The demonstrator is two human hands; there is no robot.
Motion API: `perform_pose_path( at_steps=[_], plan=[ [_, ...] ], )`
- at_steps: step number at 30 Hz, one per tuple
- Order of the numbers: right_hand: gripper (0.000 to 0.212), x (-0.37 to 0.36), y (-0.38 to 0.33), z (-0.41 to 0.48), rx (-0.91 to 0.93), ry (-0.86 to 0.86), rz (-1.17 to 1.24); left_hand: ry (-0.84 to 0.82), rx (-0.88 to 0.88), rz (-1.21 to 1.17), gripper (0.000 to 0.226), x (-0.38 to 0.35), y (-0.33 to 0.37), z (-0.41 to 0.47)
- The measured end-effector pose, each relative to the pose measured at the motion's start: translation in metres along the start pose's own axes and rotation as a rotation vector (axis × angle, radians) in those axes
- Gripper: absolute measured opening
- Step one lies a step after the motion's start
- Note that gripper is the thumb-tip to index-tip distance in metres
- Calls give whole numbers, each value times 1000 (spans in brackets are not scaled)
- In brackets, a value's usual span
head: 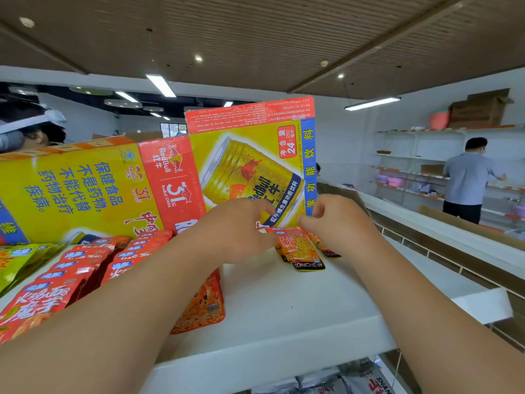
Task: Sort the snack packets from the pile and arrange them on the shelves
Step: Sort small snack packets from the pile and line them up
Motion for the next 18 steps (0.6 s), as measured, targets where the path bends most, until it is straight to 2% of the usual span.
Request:
perform_pose_path(
  at_steps=[5, 9, 13, 18],
  plan=[
    [26, 18, -20, -9, 52, 52, 16, 187, -120, 190, 60, 8, 15, -6],
    [28, 27, -57, -23, 83, 61, -19, 253, -134, 173, 64, 27, 9, -29],
    [28, 26, -109, -37, 144, 78, -19, 310, -74, 176, 57, 55, -26, -72],
    [29, 1, -215, -63, 265, 30, 4, 362, 68, 255, 60, 106, -103, -164]
  ],
)
Point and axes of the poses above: each hand's wrist, its own z-axis towards the middle knuckle, its own x-axis out of the back of the hand, y = z × x, the point moved 5 cm from there along z, towards the middle knuckle, and after that the axes turned 11 degrees about -y, right-handed, at the moved point
